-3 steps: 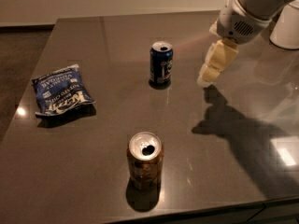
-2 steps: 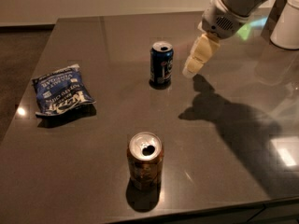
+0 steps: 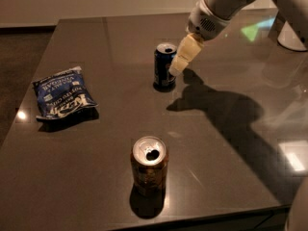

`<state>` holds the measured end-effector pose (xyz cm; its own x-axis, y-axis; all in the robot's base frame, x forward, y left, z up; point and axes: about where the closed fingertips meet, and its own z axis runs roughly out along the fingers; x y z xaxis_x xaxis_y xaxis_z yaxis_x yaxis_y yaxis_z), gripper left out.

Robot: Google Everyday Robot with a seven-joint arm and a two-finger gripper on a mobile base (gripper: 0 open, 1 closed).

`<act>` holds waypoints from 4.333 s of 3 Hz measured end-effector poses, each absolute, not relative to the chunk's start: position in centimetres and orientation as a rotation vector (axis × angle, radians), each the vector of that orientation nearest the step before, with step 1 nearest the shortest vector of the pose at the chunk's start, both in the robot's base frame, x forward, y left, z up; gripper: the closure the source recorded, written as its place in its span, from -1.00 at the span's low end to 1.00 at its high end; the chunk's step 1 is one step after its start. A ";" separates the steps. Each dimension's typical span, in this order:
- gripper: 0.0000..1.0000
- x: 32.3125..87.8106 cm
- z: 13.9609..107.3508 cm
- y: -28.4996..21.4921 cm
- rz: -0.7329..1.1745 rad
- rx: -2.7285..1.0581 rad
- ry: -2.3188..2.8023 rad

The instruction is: Move pepsi can near orange can

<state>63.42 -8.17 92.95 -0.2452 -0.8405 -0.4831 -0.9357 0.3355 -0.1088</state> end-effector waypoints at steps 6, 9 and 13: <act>0.30 62.9 91.8 -4.8 0.492 -1.593 2.020; 1.00 54.0 94.4 -9.4 0.599 -1.713 1.894; 1.00 41.4 93.0 -9.2 0.655 -1.980 1.694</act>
Offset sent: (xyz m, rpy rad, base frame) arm 0.0128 0.0298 -0.0257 0.0716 0.0207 0.0251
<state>41.37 -9.17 93.03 0.1324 -0.7748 -0.6182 -0.9891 -0.1437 -0.0317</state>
